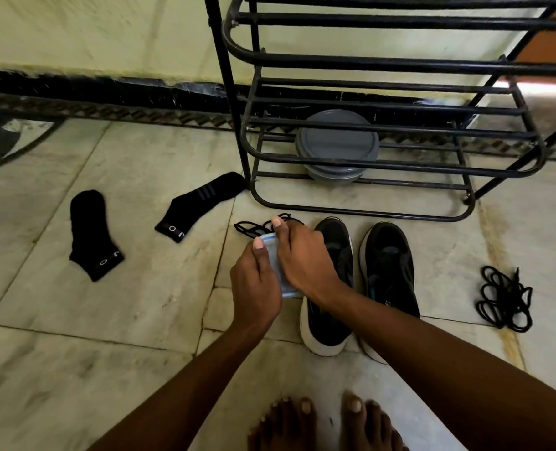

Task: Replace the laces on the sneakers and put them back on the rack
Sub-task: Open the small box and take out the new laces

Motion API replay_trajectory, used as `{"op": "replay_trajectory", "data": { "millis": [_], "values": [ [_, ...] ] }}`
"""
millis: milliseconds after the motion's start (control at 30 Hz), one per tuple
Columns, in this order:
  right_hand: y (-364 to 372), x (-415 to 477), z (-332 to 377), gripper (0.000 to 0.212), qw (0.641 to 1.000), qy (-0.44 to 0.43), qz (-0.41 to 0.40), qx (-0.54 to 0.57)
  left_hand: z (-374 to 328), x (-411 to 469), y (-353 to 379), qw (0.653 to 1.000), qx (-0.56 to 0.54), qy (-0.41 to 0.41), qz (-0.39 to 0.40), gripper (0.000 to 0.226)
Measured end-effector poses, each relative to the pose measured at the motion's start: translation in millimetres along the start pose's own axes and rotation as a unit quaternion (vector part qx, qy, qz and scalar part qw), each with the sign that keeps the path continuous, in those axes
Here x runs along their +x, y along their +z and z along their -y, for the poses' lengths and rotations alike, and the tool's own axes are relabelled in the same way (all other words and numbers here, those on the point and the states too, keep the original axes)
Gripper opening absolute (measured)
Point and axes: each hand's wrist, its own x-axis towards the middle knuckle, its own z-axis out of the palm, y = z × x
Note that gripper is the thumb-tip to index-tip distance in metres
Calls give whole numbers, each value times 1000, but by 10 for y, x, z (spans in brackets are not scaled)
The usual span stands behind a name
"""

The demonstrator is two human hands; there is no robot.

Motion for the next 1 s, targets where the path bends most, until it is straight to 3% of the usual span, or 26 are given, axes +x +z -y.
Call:
{"op": "replay_trajectory", "data": {
  "millis": [300, 433, 567, 700, 800, 867, 1000],
  "values": [
    [-85, -66, -12, 51, 999, 27, -15, -28, -32, -21, 92, 998, 50, 45, -1, 42],
    [-155, -96, -52, 58, 998, 37, -35, -38, -75, -33, 163, 997, 59, 57, 6, 40],
    [-338, -178, -89, 50, 995, 43, -85, 31, -181, -21, 263, 996, 43, 81, 17, 38],
    [-587, -348, -141, 31, 984, 20, -119, 129, -449, 105, 356, 999, 26, 21, 8, 34],
    [-789, -427, -217, 33, 971, 33, -176, 157, -614, 245, 414, 989, -79, -42, 117, 33],
    [-990, -442, -230, 33, 953, 50, -235, 185, -744, 271, 440, 958, -170, -74, 219, 57],
    [-1451, -406, -255, 31, 921, 51, -340, 185, -1047, 161, 554, 925, -175, 42, 336, 89]
  ]
}}
